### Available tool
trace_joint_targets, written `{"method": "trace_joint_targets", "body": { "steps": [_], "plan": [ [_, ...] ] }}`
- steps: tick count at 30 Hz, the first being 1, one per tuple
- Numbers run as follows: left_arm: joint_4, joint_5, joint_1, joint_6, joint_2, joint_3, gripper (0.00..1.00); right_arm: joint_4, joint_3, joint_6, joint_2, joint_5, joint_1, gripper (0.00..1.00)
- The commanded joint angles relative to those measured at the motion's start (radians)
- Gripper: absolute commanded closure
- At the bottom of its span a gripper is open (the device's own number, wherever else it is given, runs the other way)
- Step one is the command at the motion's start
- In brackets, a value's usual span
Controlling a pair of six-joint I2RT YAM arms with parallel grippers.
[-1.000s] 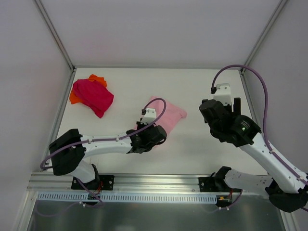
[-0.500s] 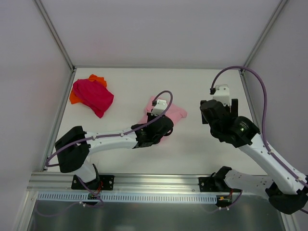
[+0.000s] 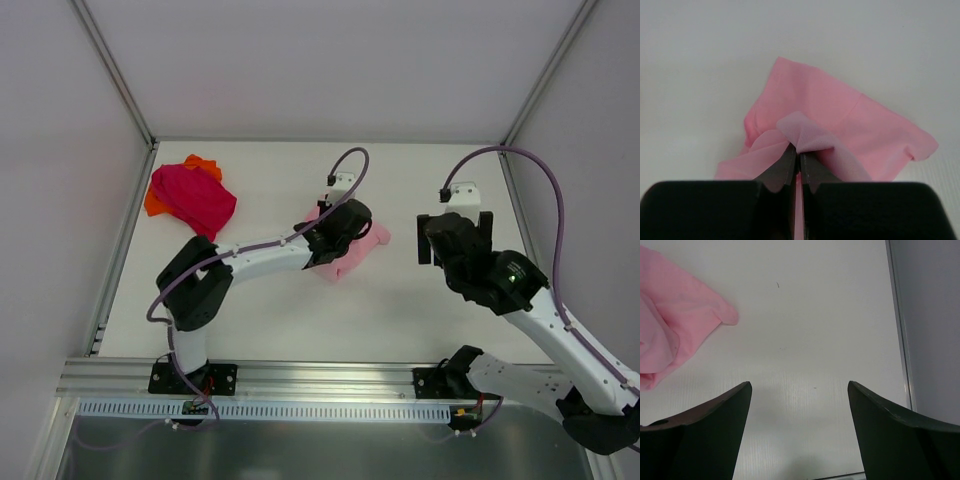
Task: Fold and stack the t-shirts
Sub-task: Fold the long partially folded tshirt into a neat square
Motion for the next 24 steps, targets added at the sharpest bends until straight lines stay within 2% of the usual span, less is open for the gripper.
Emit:
{"method": "trace_joint_targets", "body": {
  "steps": [1, 15, 21, 22, 23, 24],
  "plan": [
    [-0.028, 0.076, 0.032, 0.029, 0.109, 0.139, 1.0, 0.003, 0.002, 0.014, -0.049, -0.017, -0.003, 0.18],
    [-0.119, 0.134, 0.07, 0.065, 0.359, 0.484, 1.0, -0.016, -0.05, 0.026, -0.071, -0.015, 0.006, 0.19],
    [-0.2, 0.199, 0.107, 0.034, 0.491, 0.578, 1.0, -0.014, -0.052, 0.025, -0.078, -0.021, 0.007, 0.2],
    [-0.212, 0.206, 0.109, 0.031, 0.502, 0.59, 0.98, -0.013, -0.053, 0.025, -0.078, -0.021, 0.009, 0.2],
    [-0.229, 0.234, 0.112, 0.036, 0.513, 0.61, 0.65, -0.007, -0.056, 0.025, -0.077, -0.024, 0.01, 0.19],
    [-0.244, 0.24, 0.113, 0.036, 0.533, 0.624, 0.45, -0.004, -0.058, 0.023, -0.074, -0.027, 0.011, 0.2]
  ]
}}
